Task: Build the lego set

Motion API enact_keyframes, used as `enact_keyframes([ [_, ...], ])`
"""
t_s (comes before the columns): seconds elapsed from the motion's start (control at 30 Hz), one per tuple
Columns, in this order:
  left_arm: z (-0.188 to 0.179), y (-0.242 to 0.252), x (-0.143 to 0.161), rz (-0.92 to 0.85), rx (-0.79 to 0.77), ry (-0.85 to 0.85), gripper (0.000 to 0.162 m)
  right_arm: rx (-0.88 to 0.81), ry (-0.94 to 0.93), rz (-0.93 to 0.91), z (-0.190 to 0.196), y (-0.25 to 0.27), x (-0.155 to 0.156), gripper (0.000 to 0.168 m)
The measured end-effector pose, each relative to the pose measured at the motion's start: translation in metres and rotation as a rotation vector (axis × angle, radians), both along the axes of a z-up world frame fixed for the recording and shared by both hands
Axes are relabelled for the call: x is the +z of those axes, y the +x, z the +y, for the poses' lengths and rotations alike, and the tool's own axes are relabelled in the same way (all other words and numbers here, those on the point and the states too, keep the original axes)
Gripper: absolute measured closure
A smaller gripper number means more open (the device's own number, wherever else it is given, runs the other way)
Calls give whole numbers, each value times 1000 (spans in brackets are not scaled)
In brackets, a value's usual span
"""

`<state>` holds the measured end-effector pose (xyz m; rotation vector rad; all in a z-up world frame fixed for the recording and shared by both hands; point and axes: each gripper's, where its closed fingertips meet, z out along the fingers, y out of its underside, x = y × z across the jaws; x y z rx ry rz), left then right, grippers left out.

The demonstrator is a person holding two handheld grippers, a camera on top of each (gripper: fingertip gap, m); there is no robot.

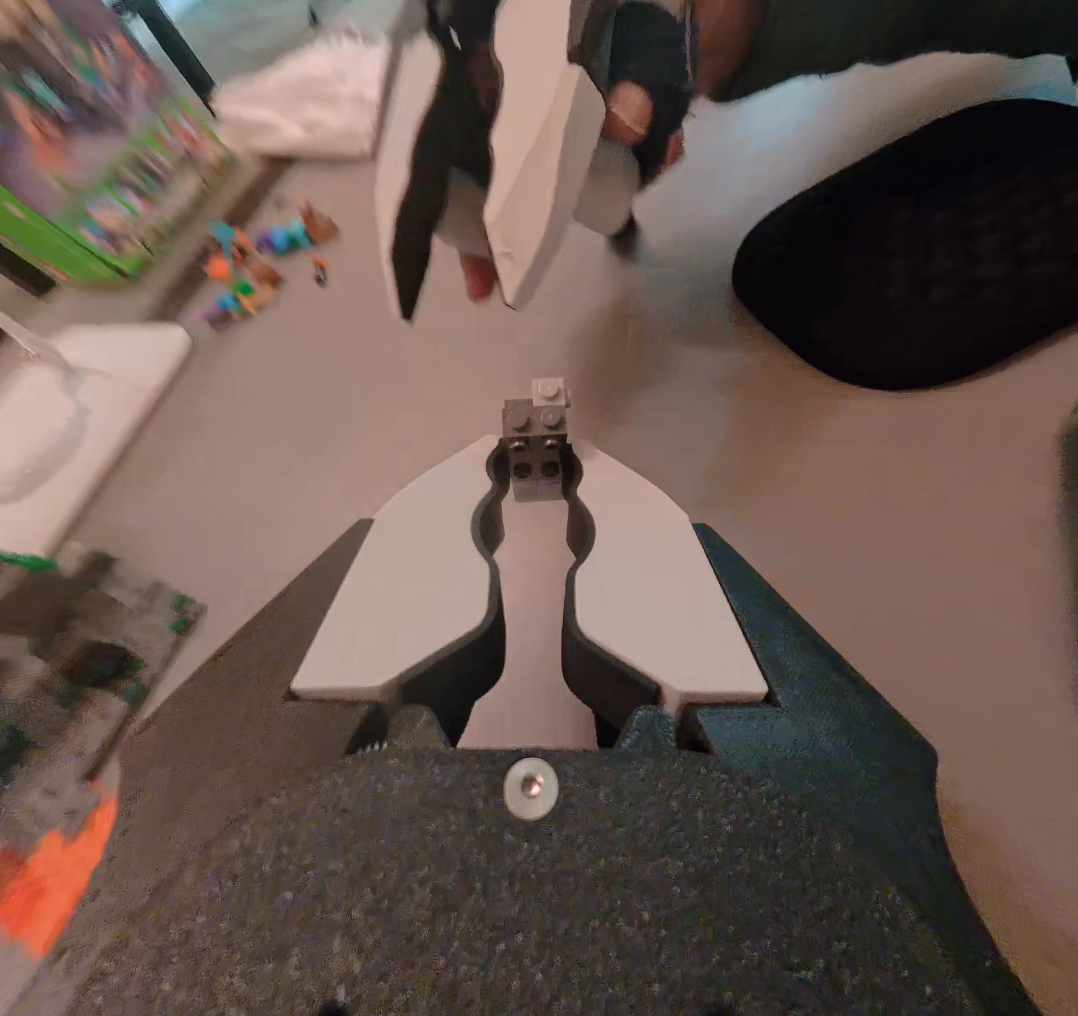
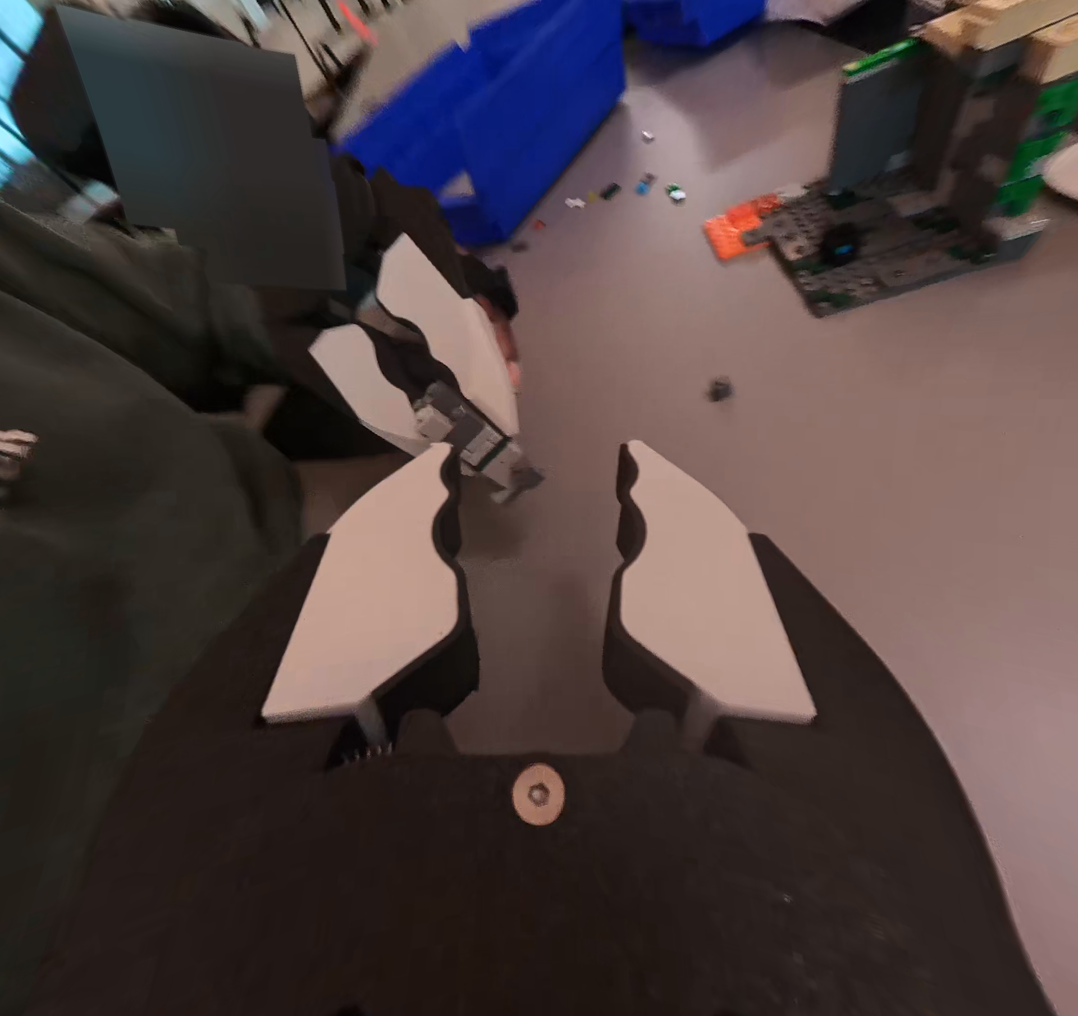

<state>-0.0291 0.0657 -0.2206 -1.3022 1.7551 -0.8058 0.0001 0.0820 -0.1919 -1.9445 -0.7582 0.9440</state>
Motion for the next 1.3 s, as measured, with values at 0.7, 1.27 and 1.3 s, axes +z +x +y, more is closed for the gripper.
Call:
enact_keyframes([
  [0.7, 23, -15, -33, 141, 82, -233, 145, 224, 10, -538, 107, -38, -90, 161],
  [1.27, 10, -8, -26, 120, 47, -134, 145, 449, 245, -464, 0, -43, -3, 161],
  [1.3, 8, -8, -25, 119, 45, -127, 145, 448, 245, -468, -2, -45, -6, 161],
])
